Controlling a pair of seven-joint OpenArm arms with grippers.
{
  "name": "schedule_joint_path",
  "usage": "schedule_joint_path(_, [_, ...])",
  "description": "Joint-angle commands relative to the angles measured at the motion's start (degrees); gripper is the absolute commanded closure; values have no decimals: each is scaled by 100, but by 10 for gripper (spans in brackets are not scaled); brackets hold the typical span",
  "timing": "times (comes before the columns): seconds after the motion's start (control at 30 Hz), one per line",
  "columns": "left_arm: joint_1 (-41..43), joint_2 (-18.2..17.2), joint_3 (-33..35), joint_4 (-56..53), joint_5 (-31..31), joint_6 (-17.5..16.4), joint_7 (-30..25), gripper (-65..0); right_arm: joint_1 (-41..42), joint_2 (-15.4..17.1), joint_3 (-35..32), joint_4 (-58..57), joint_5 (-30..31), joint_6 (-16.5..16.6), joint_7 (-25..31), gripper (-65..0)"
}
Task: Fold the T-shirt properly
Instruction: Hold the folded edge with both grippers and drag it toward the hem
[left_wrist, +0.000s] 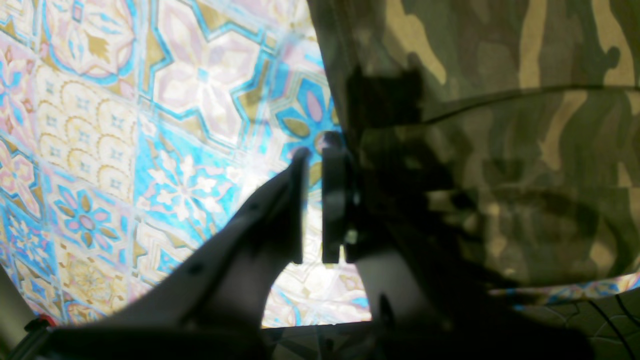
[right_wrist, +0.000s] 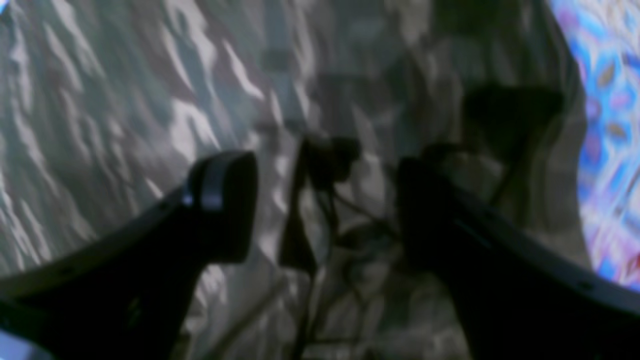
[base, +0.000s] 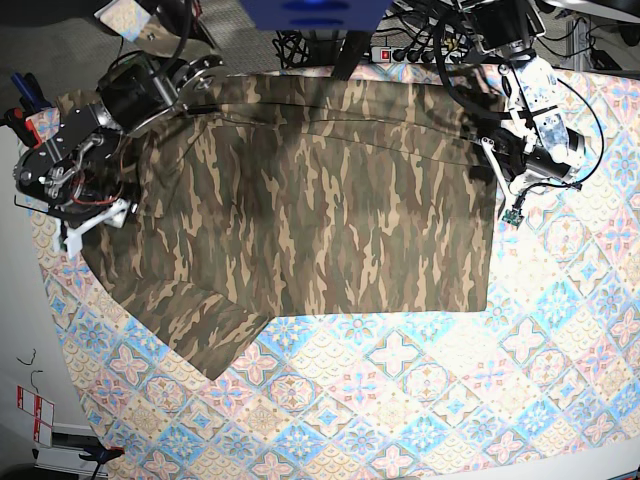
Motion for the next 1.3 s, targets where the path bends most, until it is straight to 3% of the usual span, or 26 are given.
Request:
schedule_joint_path(0.0, [-51, -52, -6, 85, -14, 29, -30, -37, 73, 30, -19, 26, 89, 14, 86, -428])
schedule_joint_path(0.23, [-60, -52, -6, 85, 57, 29, -30, -37, -305, -49, -19, -80, 89, 14, 117, -428])
schedule_joint_path(0.6, [-51, -52, -6, 85, 48, 29, -30, -37, -446, -463, -36, -80, 89, 14, 126, -428])
schedule_joint_path(0.9, [19, -52, -6, 93, 48, 29, -30, -37, -499, -463, -45, -80, 89, 14, 126, -419])
schedule_joint_path(0.97, [28, -52, -6, 93, 48, 29, -30, -37, -516, -471, -177, -80, 89, 14, 126, -373])
schedule_joint_path(1.07, [28, -52, -6, 93, 48, 29, -30, -37, -595, -471, -590, -80, 89, 14, 126, -232])
schedule_joint_path(1.27, [37, -52, -6, 93, 48, 29, -30, -37, -613, -471, -766, -80, 89, 14, 86, -24])
